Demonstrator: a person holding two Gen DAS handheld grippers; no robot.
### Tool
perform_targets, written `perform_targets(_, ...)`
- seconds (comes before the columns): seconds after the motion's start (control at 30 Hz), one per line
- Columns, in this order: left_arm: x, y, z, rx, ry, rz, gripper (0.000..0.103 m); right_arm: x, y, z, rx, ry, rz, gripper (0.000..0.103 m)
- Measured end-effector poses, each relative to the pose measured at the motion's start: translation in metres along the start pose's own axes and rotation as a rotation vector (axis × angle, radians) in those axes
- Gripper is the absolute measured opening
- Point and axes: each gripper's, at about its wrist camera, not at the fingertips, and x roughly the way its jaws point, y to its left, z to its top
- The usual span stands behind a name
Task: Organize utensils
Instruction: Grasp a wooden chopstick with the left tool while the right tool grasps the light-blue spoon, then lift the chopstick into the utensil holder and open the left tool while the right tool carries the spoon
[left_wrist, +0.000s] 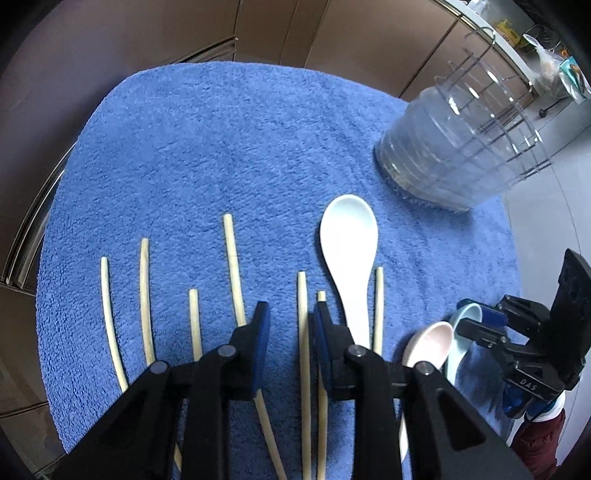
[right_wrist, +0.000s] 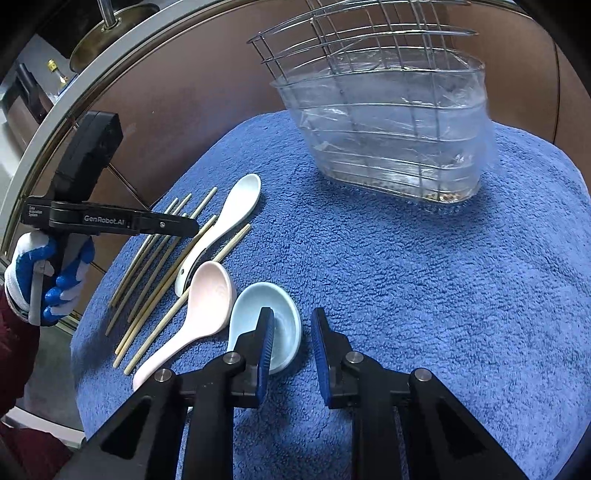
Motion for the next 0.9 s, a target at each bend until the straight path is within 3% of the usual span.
perform_targets(0.13, 0.009, -0.007, 0.002, 0.011, 0.009, 0.018, 0.018, 0.002, 0.0, 0.002, -0.015, 0.009, 0.007, 0.018)
perform_targets(0.17, 0.013, -0.013, 0.002, 0.027, 0.032, -0.006, 0.018, 0.002, 0.0, 0.002, -0.02, 0.012, 0.01, 0.018)
perform_targets(0.4, 0.028, -0.04, 0.002, 0.082, 0.034, 0.067, 0.017, 0.004, 0.004, 0.005, -0.072, 0.037, 0.008, 0.018)
perform_targets(0.5, 0.032, -0.046, 0.003, 0.069, 0.025, 0.074, 0.006, 0.005, 0.01, 0.005, -0.109, 0.045, -0.002, 0.011)
perform_targets(0.57, 0.034, -0.048, 0.002, 0.055, 0.015, 0.068, 0.005, 0.004, 0.014, 0.004, -0.128, 0.043, -0.016, 0.011)
perform_targets(0.77, 0.023, -0.048, -0.007, 0.015, -0.067, 0.02, 0.005, -0.012, 0.021, -0.004, -0.137, 0.002, -0.065, 0.009)
perform_targets(0.9, -0.009, -0.05, -0.014, 0.024, -0.181, 0.007, 0.005, -0.043, 0.035, -0.007, -0.148, -0.061, -0.114, 0.008)
